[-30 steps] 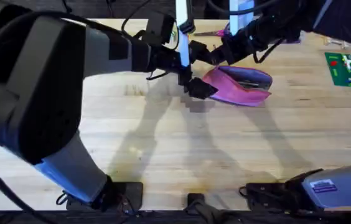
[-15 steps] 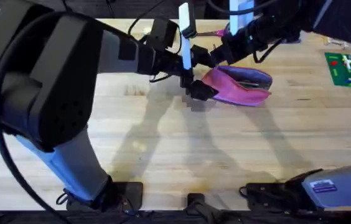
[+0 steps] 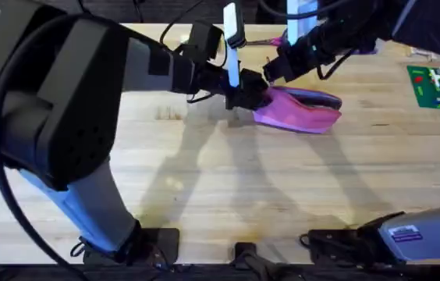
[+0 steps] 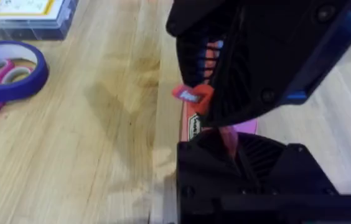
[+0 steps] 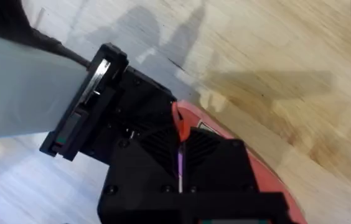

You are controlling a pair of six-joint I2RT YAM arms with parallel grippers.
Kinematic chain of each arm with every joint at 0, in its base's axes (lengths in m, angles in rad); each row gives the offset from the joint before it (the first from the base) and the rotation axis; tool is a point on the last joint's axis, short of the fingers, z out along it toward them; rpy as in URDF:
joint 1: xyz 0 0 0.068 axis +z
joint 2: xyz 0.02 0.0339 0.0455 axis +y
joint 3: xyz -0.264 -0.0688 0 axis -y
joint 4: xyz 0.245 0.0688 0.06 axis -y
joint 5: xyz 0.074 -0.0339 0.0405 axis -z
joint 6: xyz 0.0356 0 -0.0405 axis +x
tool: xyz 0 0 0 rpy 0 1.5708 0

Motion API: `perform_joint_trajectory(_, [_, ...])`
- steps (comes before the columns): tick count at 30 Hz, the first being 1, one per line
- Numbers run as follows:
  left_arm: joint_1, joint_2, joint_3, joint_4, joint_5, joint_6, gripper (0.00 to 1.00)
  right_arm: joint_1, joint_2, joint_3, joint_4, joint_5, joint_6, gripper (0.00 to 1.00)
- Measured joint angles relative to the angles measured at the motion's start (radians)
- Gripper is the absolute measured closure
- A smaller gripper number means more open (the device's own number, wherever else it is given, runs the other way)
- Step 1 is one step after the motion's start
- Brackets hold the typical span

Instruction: Unzip the bag, pick up the pens from the table one at a time and place them inside, then zip the bag closed.

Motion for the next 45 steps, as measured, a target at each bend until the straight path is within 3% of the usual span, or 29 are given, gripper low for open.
perform_joint_trajectory(15, [0.000, 0.000, 0.000, -0.002, -0.004, -0.003, 0.958, -0.006, 0.000, 0.000, -0.043, 0.095, -0.024, 0.969])
perform_joint_trajectory(29, [-0.008, 0.000, 0.000, 0.004, -0.008, -0.003, 0.957, -0.276, 0.000, 0.000, -0.125, 0.071, -0.027, 0.968])
perform_joint_trajectory(45, [-0.019, 0.001, 0.000, 0.001, -0.008, -0.003, 0.957, -0.509, 0.000, 0.000, -0.141, 0.074, -0.027, 0.968])
